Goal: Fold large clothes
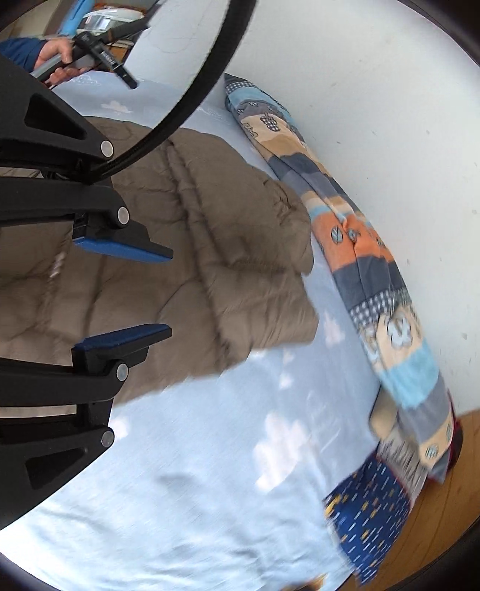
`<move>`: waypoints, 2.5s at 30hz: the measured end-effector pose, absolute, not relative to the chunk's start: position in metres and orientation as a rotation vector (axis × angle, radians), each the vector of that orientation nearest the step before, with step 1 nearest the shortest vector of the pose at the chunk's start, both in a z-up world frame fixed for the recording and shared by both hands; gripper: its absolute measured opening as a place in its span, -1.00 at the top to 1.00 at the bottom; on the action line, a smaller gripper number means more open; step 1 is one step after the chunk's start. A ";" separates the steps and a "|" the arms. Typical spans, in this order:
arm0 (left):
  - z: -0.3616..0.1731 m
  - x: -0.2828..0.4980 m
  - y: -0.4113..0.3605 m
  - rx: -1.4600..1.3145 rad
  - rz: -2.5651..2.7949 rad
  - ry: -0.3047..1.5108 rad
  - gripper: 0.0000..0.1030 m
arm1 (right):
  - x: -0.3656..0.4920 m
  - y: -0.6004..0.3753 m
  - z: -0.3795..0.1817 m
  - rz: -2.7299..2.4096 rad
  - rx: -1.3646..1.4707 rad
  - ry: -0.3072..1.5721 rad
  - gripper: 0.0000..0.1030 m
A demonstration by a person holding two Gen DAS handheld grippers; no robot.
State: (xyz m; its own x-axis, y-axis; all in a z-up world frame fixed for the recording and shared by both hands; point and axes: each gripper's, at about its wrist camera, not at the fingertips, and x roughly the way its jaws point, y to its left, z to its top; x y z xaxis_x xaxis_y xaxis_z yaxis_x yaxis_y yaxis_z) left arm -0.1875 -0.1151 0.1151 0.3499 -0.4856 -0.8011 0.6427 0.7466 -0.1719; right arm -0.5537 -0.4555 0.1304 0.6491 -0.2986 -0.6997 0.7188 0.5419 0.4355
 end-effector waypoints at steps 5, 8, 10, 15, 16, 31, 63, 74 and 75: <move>0.088 -0.198 -0.082 0.105 -0.711 1.107 -0.66 | -0.613 -0.452 0.112 -0.701 0.907 0.586 -0.02; 0.080 -0.198 -0.063 0.012 -0.700 1.157 -0.65 | -0.639 -0.448 0.091 -0.696 1.034 0.578 -0.02; 0.078 -0.198 -0.053 -0.007 -0.677 1.163 -0.65 | -0.649 -0.444 0.080 -0.685 1.091 0.572 -0.02; 0.073 -0.206 -0.036 -0.038 -0.666 1.191 -0.65 | -0.652 -0.431 0.080 -0.702 1.052 0.598 -0.02; 0.071 -0.209 -0.034 -0.037 -0.665 1.196 -0.65 | -0.654 -0.428 0.081 -0.698 1.053 0.595 -0.02; 0.023 -0.238 0.003 -0.118 -0.686 1.292 -0.65 | -0.683 -0.406 0.021 -0.686 1.161 0.709 -0.26; 0.014 -0.261 -0.013 -0.023 -0.865 1.198 -0.12 | -0.633 -0.381 -0.002 -0.557 1.121 0.855 -0.36; 0.028 -0.267 -0.021 0.002 -0.926 1.117 0.27 | -0.637 -0.379 0.000 -0.525 1.120 0.833 -0.07; 0.025 -0.266 -0.023 -0.003 -0.927 1.125 0.22 | -0.636 -0.379 -0.001 -0.530 1.120 0.837 -0.10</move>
